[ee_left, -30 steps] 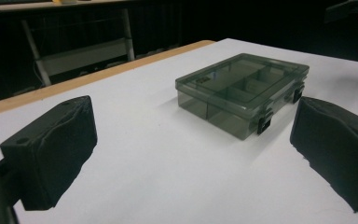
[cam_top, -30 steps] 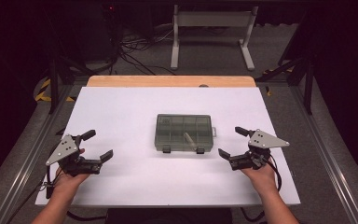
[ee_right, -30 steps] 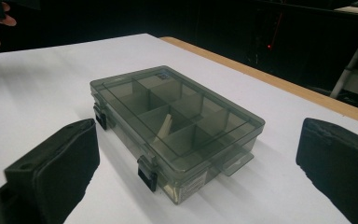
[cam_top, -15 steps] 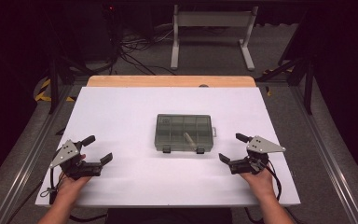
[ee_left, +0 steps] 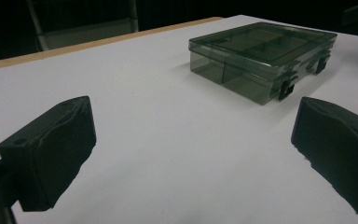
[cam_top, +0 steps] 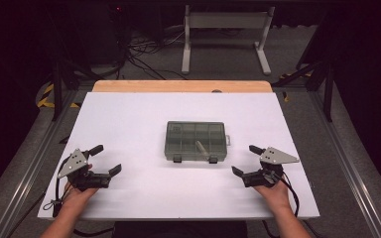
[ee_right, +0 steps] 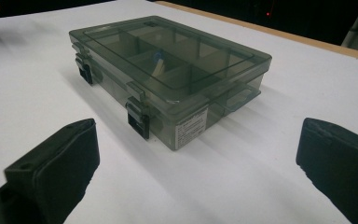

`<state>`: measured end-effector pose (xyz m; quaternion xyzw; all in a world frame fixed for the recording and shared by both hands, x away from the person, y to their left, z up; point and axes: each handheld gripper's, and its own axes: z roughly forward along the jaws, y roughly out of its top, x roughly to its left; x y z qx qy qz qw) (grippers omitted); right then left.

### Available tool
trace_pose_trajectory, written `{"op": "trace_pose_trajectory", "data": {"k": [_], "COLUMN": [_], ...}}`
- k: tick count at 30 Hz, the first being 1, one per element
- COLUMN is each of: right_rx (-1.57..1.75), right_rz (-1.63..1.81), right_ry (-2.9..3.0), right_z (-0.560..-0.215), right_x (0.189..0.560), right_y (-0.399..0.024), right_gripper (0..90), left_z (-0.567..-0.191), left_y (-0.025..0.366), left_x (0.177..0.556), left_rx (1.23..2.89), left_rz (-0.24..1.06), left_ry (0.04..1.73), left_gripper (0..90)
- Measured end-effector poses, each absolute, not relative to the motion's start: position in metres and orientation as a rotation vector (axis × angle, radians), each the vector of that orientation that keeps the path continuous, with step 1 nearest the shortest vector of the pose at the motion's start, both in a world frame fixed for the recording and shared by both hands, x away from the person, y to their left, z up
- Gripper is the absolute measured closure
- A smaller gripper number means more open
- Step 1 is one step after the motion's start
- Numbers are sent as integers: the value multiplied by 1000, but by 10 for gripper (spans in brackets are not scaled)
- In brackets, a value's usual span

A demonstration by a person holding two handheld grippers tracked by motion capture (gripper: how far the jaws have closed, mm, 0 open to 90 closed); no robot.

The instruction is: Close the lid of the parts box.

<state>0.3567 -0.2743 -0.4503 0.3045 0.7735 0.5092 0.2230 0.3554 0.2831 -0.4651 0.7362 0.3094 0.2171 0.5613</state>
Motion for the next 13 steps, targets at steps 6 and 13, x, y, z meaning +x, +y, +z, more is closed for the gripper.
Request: {"op": "trace_pose_trajectory", "data": {"k": [6, 13], "right_rx": [833, 836], "right_rz": [1413, 1409], "right_ry": [2114, 2112], "right_z": [-449, -449], "right_x": [355, 355], "right_y": [-273, -273], "right_gripper": [0, 0], "left_z": [-464, -463], "left_y": [283, 284], "left_x": [354, 353], "left_rx": [1726, 1715], "left_rz": [498, 483], "left_ry": [726, 730], "left_gripper": [7, 7]}}
